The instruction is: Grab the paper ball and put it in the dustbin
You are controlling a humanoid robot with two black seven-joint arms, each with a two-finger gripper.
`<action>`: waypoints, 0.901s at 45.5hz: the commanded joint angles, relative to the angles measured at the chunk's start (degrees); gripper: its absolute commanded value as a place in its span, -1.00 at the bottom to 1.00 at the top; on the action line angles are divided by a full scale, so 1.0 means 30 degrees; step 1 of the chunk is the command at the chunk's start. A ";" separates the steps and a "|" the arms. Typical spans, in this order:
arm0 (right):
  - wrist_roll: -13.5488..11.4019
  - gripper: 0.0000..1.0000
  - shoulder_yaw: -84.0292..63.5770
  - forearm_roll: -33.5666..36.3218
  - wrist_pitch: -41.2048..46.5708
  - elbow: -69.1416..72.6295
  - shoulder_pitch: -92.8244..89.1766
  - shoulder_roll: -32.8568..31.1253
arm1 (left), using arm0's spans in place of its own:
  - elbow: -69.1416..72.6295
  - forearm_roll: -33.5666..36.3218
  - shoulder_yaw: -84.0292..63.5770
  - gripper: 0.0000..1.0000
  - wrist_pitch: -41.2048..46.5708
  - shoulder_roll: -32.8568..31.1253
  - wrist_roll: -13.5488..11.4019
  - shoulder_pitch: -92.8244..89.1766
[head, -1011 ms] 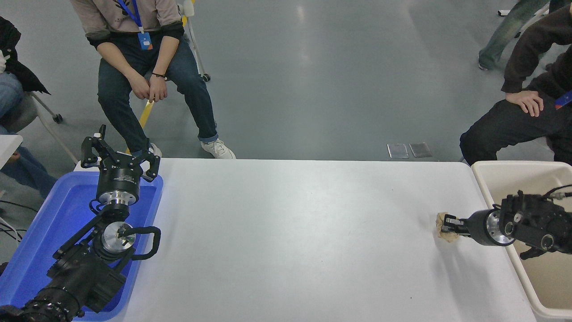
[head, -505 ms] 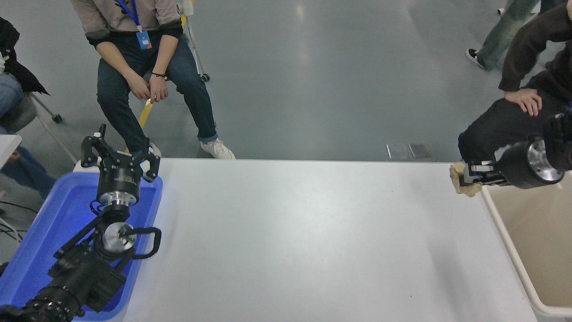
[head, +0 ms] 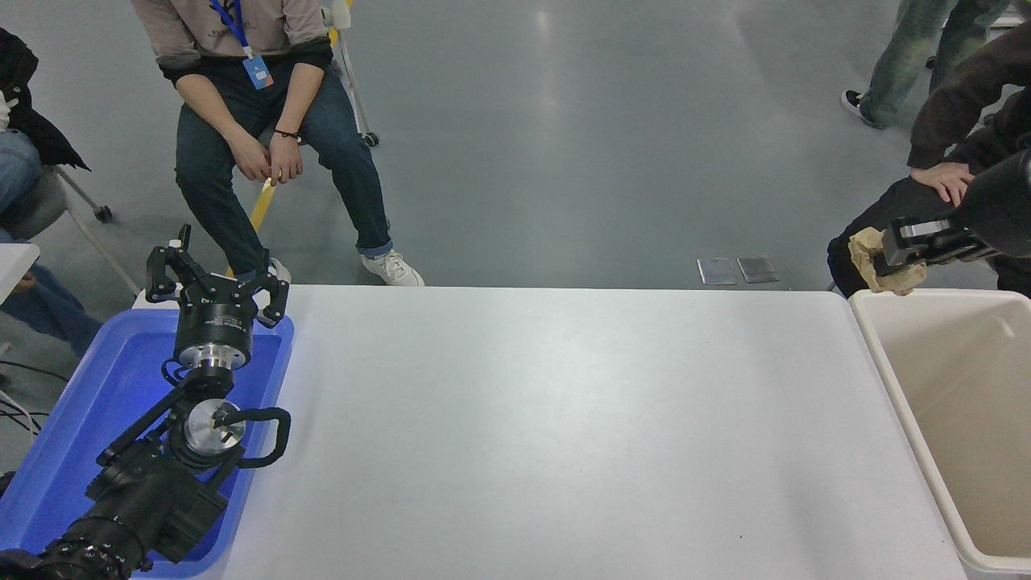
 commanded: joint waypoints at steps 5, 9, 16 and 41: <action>0.0139 -1.00 -0.0648 -0.3792 -0.0253 -0.4515 -0.2828 -0.1787 | -0.0001 0.0000 -0.0007 0.98 0.0000 0.0003 -0.0002 -0.0001; 0.0227 -1.00 -0.0326 -0.4175 -0.1101 -0.6304 -0.4878 -0.2139 | -0.0001 0.0000 -0.0007 0.98 0.0000 0.0003 -0.0002 -0.0001; 0.0403 -1.00 0.0581 -0.4146 -0.3911 -0.9146 -0.9651 -0.2346 | -0.0001 0.0000 -0.0007 0.98 0.0000 0.0003 -0.0002 -0.0001; 0.0256 -1.00 0.8435 0.0888 -1.1825 -1.8434 -2.5330 0.4155 | 0.0000 -0.0029 -0.0007 0.98 0.0000 0.0003 -0.0031 -0.0001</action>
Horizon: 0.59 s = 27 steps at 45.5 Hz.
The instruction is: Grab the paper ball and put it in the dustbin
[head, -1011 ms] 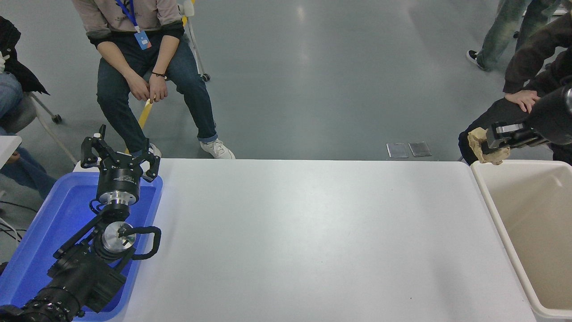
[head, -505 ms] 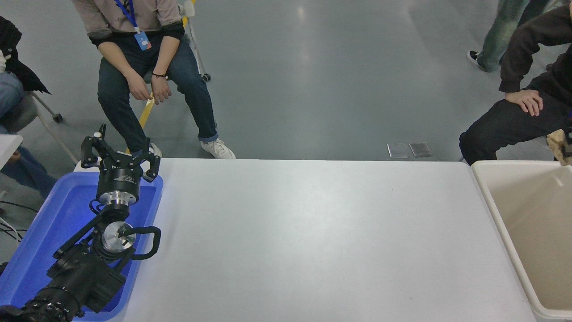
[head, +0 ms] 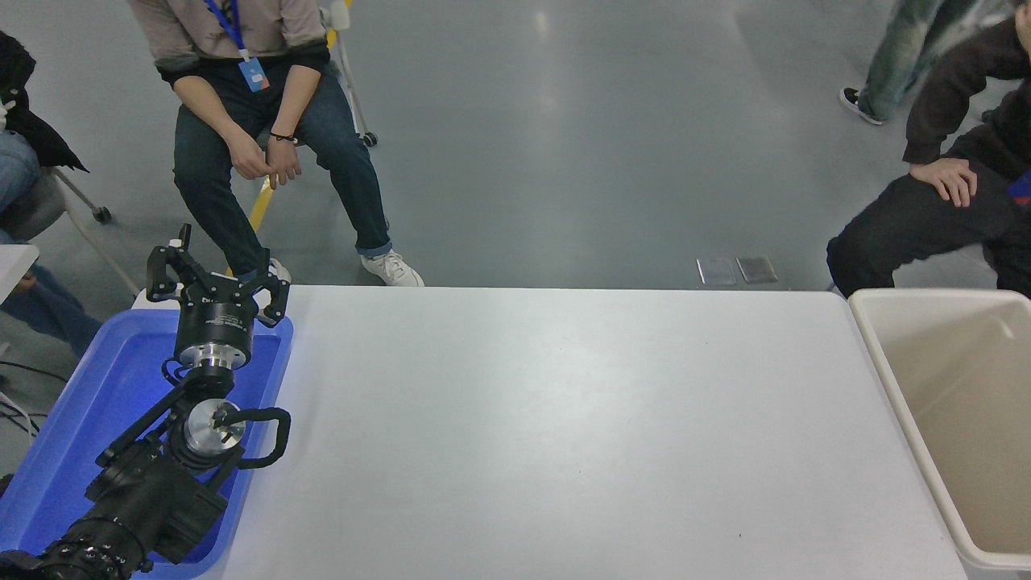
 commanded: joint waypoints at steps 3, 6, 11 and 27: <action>-0.0028 -1.00 0.2436 0.4355 -0.2654 -0.4950 -0.6057 0.4016 | 0.0022 -0.0012 -0.0009 0.98 0.0000 -0.0001 0.0001 0.0000; -0.0028 -1.00 0.2436 0.5265 -0.3035 -0.5507 -0.6644 0.4632 | 0.0022 -0.0012 -0.0009 0.98 0.0000 -0.0001 -0.0028 0.0000; -0.0028 -0.94 0.2465 0.5707 -0.3241 -0.5831 -0.7026 0.5220 | 0.0022 -0.0012 -0.0009 0.98 0.0000 -0.0001 -0.0028 0.0000; 0.0118 1.00 0.2670 0.5824 -0.3212 -0.5509 -0.6821 0.5542 | 0.0022 -0.0012 -0.0009 0.98 0.0000 -0.0001 -0.0028 0.0000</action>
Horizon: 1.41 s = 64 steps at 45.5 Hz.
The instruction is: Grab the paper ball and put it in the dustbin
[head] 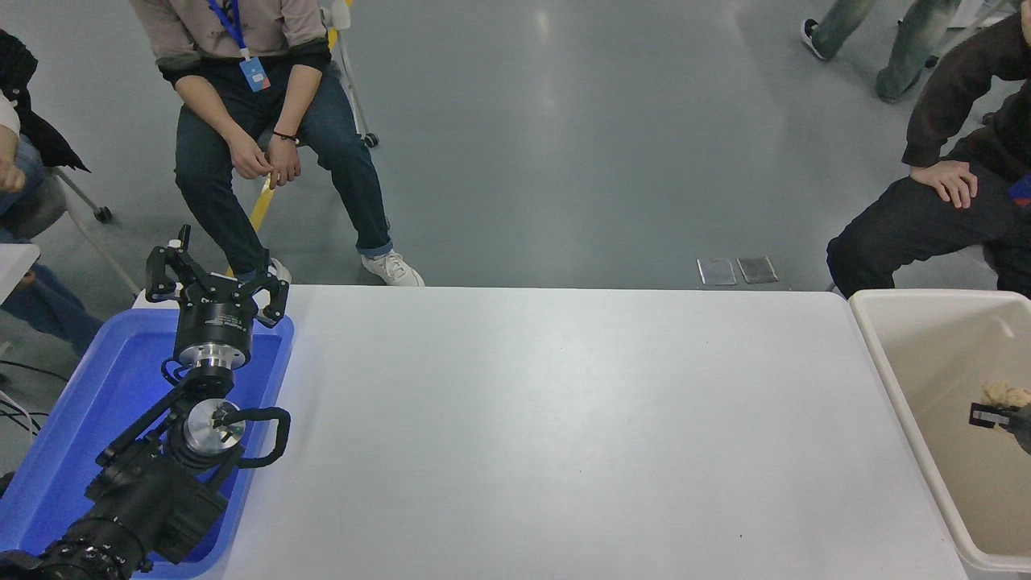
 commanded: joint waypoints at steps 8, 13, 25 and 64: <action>0.0086 1.00 0.0383 0.0545 -0.0167 -0.0104 -0.0089 0.0392 | 0.0002 0.0001 0.0000 0.98 0.0000 0.0000 0.0000 0.0000; 0.0086 1.00 0.1202 0.0545 -0.0138 0.0159 0.0145 0.0275 | 0.0002 0.0001 0.0000 0.98 0.0000 0.0000 0.0000 0.0000; 0.0057 1.00 0.3690 0.0516 -0.0138 0.0979 0.1199 -0.0136 | 0.0002 0.0001 0.0000 0.98 0.0000 0.0000 0.0000 0.0000; 0.0057 1.00 2.3234 0.8185 0.0067 1.0502 0.1259 -0.0283 | 0.0002 0.0001 0.0000 0.98 0.0000 0.0000 0.0000 0.0000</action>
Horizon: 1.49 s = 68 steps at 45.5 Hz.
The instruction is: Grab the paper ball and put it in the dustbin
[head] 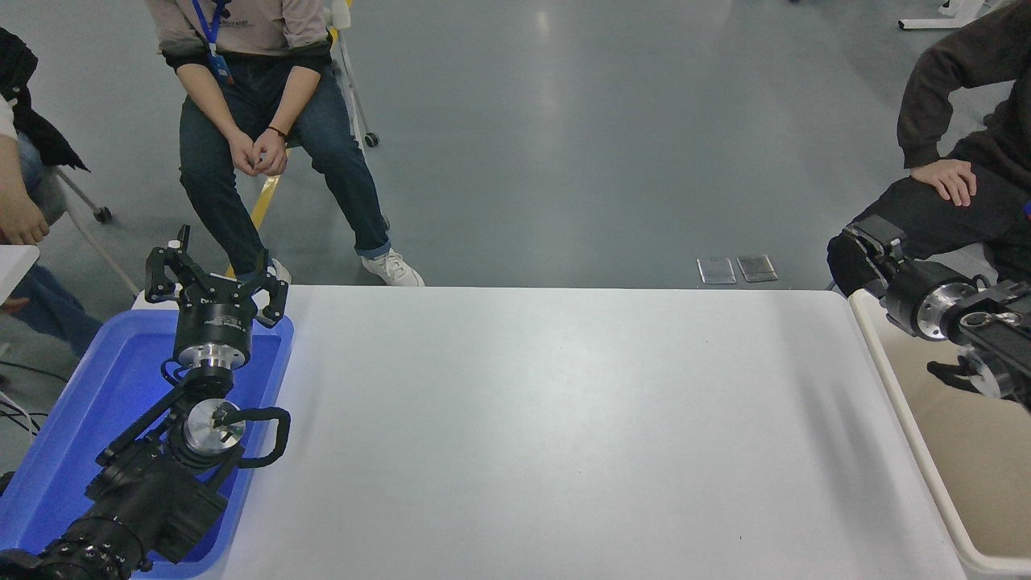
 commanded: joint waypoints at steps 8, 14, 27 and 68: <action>0.0002 1.00 0.2770 0.7705 -0.0091 0.1326 -0.0120 0.2437 | 0.0001 -0.0001 0.0000 0.98 0.0000 0.0001 0.0000 -0.0001; 0.0031 1.00 0.3326 0.8203 0.0026 0.0917 -0.0296 0.3141 | 0.0001 -0.0001 0.0000 0.98 0.0000 0.0001 0.0000 -0.0001; 0.0441 1.00 0.4381 1.1043 0.2895 -0.1952 -0.1526 0.3318 | 0.0001 -0.0001 0.0000 0.98 0.0000 0.0001 0.0000 -0.0001; 0.1759 1.00 0.4821 1.4210 0.6149 -0.6729 -0.2640 0.5954 | 0.0001 -0.0001 0.0000 0.98 0.0000 0.0001 0.0000 -0.0001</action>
